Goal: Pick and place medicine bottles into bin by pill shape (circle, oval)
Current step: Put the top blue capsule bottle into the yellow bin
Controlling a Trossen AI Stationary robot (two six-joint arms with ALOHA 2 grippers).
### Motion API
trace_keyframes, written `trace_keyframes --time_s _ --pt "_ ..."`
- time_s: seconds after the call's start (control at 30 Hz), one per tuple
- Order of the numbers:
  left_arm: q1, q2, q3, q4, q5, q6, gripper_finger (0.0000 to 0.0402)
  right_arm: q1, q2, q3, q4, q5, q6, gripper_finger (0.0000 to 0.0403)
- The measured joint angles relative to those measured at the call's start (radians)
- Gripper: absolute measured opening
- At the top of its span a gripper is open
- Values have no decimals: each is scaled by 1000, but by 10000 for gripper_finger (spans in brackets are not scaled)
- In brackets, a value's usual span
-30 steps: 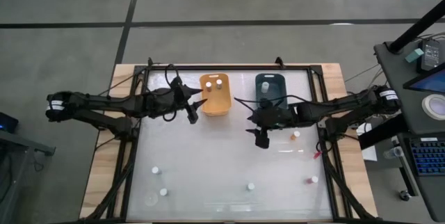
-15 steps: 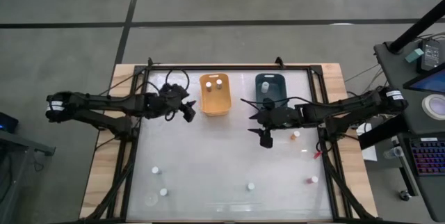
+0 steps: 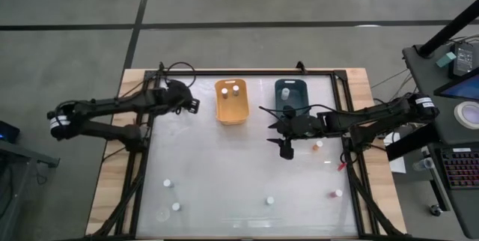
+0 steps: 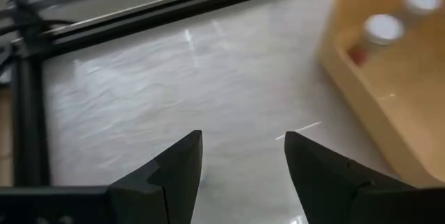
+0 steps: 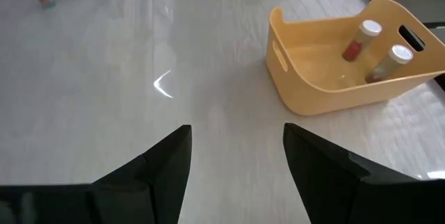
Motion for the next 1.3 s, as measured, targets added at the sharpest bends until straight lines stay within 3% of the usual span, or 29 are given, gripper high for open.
trace_keyframes --time_s 0.47,1.0,1.3 --pt "87 22 -24 -66 47 -7 189 0 1 -4 -1 0 0 219" --pt "92 230 -48 13 39 -26 189 0 1 -6 -1 0 7 219" --pt "92 237 -47 20 39 -26 133 0 1 -6 -1 0 7 219"
